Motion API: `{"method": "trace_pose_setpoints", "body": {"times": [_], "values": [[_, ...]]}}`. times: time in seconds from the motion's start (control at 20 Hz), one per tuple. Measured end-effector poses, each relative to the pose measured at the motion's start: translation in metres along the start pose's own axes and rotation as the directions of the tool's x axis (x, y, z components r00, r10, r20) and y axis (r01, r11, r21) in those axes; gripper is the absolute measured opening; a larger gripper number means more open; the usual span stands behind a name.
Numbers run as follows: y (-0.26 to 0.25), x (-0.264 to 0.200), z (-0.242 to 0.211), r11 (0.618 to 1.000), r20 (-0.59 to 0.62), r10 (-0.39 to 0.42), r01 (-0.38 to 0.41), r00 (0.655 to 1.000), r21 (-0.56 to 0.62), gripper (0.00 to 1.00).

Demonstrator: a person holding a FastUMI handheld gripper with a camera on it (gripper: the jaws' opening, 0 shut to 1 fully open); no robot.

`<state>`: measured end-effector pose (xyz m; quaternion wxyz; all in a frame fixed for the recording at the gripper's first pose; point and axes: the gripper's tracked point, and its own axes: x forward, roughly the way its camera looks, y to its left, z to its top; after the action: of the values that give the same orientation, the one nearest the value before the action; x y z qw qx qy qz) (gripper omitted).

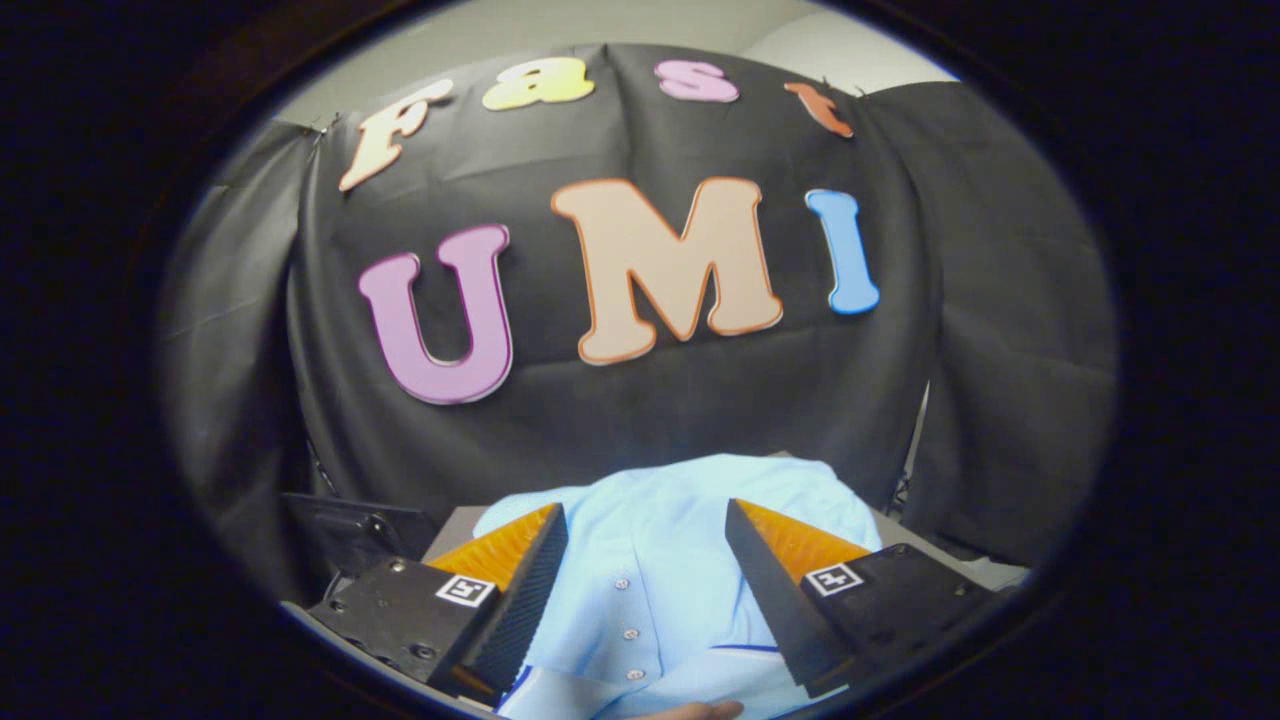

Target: Put the clothes into the washing machine and then close the washing machine lid.

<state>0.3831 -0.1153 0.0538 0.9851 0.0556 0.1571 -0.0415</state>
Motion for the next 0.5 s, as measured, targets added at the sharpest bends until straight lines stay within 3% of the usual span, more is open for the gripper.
{"method": "trace_pose_setpoints", "body": {"times": [0.15,0.35,0.5], "values": [[0.005,0.025,-0.016,1.000,-0.110,0.003,-0.002,0.994,0.001,0.97],[-0.006,0.038,-0.056,0.994,-0.325,-0.104,0.086,0.940,-0.069,0.96],[-0.008,0.042,-0.059,0.988,-0.354,-0.138,0.103,0.925,-0.118,0.94]]}}
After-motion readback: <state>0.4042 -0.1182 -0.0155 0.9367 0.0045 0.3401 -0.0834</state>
